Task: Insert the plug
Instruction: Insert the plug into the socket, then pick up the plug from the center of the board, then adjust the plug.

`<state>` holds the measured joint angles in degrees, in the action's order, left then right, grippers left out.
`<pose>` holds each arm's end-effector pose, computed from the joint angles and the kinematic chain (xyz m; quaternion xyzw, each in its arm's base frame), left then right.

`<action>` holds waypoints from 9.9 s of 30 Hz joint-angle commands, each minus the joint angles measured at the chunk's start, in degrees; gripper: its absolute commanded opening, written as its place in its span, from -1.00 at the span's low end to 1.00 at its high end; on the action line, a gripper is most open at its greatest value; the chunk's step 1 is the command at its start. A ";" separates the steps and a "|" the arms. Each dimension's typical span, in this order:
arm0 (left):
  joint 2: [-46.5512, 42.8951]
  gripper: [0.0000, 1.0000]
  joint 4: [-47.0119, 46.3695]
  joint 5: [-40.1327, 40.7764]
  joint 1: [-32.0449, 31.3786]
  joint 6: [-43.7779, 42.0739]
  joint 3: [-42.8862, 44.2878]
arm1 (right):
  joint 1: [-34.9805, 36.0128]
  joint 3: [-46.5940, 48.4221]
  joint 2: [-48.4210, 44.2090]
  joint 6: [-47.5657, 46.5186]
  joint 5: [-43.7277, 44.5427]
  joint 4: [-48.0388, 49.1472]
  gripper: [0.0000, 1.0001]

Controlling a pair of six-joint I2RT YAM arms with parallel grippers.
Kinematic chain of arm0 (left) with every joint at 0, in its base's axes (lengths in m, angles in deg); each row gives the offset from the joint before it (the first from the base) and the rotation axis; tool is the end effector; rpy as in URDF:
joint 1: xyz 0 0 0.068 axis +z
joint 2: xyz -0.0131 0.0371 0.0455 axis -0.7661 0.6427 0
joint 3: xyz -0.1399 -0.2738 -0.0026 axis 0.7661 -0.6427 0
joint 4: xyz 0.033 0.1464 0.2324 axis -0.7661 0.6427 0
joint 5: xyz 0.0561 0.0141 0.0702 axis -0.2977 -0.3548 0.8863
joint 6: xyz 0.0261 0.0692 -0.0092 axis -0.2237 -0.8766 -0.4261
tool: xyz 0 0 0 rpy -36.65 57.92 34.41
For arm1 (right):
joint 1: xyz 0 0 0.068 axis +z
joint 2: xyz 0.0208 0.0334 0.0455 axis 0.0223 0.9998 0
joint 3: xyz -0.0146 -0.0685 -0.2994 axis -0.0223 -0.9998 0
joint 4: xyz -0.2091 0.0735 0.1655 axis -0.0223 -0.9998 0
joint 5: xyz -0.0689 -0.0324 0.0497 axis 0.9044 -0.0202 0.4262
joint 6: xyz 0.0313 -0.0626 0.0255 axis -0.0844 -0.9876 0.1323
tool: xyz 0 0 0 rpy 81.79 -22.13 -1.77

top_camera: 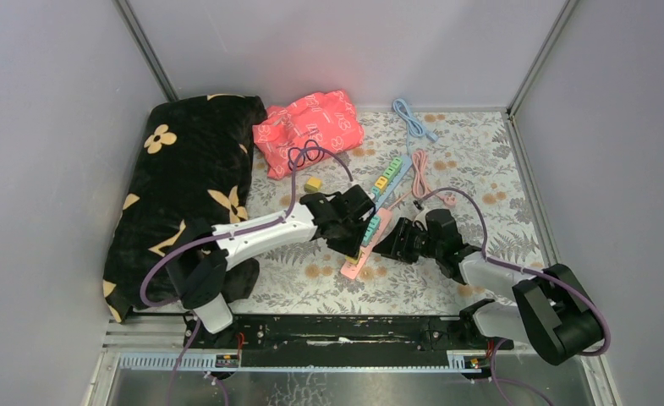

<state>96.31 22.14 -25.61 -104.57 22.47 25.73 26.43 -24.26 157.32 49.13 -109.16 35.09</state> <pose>0.2130 -0.3042 0.2393 0.2006 0.9555 -0.1625 0.1429 0.1990 0.1253 0.1564 0.0382 0.8536 0.4460 0.2666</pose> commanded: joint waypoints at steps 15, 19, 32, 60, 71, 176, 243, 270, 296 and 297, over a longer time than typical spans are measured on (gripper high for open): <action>7.41 -1.00 9.51 8.12 -1.64 -2.90 11.41 | 1.51 0.40 10.78 4.62 -1.91 13.29 -0.11; 8.35 -1.00 9.70 7.62 -1.68 -3.65 12.29 | 1.61 0.76 11.37 4.63 -0.87 11.46 -0.13; 10.43 -1.00 9.92 7.75 -2.27 -4.21 13.51 | 1.94 2.17 14.34 4.24 -0.90 9.32 -0.18; 14.02 -1.00 14.57 14.03 -3.74 -5.37 16.67 | 2.84 3.65 16.24 2.67 -1.00 6.98 -0.19; 16.66 -1.00 14.50 14.57 -4.58 -5.15 17.13 | 2.92 3.70 16.17 2.41 -0.95 6.67 -0.19; 0.68 0.67 4.36 15.38 0.62 -0.99 7.79 | 3.40 7.84 4.13 -0.73 4.40 -6.38 0.07; 22.18 -0.36 -11.12 3.66 31.66 -6.53 17.52 | 3.40 15.08 -14.71 -14.67 19.55 -16.48 0.92; -9.04 -0.59 -51.31 -10.75 28.45 33.66 -15.80 | 4.54 16.97 -4.54 -15.84 18.47 5.80 0.77; -11.10 -0.67 -64.13 -5.18 20.23 45.98 -21.94 | 15.55 20.78 1.02 -24.65 33.13 16.60 0.44; -11.17 -0.67 -64.24 -4.92 20.03 46.03 -22.05 | 15.66 20.82 1.28 -24.87 33.42 17.35 0.42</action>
<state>87.00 -36.85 -32.41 -83.81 67.49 4.25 40.94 -6.49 158.15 27.23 -79.68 46.22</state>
